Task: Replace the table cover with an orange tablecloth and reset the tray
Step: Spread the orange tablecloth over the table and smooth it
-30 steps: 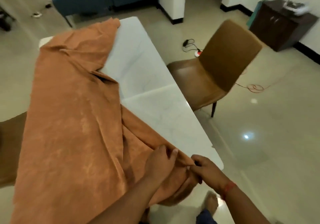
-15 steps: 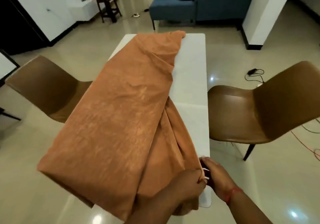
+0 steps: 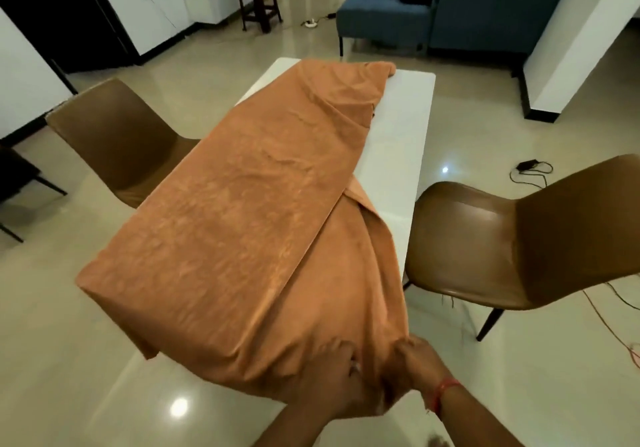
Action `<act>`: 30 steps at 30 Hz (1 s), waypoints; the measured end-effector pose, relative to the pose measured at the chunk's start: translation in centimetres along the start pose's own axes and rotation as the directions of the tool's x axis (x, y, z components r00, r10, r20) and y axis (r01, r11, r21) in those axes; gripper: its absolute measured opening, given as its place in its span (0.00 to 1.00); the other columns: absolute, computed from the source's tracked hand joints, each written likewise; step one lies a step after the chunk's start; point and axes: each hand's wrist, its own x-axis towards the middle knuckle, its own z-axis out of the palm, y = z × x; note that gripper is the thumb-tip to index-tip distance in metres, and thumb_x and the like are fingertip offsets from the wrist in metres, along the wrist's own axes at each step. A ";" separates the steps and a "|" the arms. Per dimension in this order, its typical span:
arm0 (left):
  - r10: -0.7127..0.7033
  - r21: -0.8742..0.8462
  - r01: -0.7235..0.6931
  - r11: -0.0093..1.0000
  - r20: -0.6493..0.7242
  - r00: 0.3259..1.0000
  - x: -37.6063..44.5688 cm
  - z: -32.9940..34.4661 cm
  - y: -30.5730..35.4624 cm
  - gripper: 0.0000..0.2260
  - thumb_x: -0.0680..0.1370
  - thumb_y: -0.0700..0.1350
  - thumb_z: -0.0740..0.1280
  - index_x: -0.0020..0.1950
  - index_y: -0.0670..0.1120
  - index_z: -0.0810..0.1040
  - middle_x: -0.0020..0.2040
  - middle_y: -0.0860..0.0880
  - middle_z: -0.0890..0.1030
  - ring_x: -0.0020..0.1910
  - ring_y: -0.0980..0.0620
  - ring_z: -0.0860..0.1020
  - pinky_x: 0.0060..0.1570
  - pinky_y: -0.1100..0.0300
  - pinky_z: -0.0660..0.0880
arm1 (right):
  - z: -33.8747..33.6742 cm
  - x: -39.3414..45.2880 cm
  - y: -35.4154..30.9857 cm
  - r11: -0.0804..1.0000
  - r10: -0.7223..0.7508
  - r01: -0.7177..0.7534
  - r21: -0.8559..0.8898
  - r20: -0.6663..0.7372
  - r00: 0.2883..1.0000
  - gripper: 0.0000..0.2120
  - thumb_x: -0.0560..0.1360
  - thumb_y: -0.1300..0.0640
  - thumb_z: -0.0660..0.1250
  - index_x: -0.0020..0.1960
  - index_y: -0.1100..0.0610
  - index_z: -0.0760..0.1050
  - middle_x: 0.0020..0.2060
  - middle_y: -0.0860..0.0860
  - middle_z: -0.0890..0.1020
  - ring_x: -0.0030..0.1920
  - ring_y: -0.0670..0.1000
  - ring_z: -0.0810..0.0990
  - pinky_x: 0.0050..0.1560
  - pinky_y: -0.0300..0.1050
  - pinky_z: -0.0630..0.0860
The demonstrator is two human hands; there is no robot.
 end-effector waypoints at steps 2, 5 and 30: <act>-0.041 0.104 0.046 0.994 -0.053 0.998 1.7 0.9 0.2 0.14 0.72 0.58 0.51 0.48 0.54 0.71 0.55 0.53 0.74 0.57 0.51 0.71 0.56 0.54 0.67 | -1.8 0.8 -0.4 0.998 0.020 -0.013 -0.058 0.119 0.993 0.12 0.81 0.58 0.58 0.53 0.56 0.80 0.52 0.57 0.83 0.53 0.59 0.80 0.57 0.58 0.79; -0.130 0.189 0.158 0.969 -0.151 0.980 4.0 2.7 1.6 0.22 0.72 0.58 0.46 0.57 0.54 0.73 0.59 0.53 0.74 0.59 0.50 0.71 0.60 0.53 0.67 | -5.2 1.6 -0.7 0.997 -0.065 0.050 0.058 0.284 0.957 0.11 0.84 0.55 0.58 0.56 0.54 0.80 0.54 0.54 0.83 0.55 0.55 0.81 0.56 0.51 0.79; 0.080 0.206 -0.102 0.973 0.111 0.991 19.1 9.7 24.4 0.21 0.79 0.61 0.58 0.66 0.50 0.71 0.63 0.50 0.72 0.62 0.48 0.73 0.59 0.52 0.72 | -31.6 8.2 3.7 0.959 -0.069 0.088 -0.269 0.079 0.994 0.10 0.80 0.44 0.61 0.55 0.48 0.74 0.53 0.50 0.80 0.53 0.50 0.78 0.57 0.47 0.74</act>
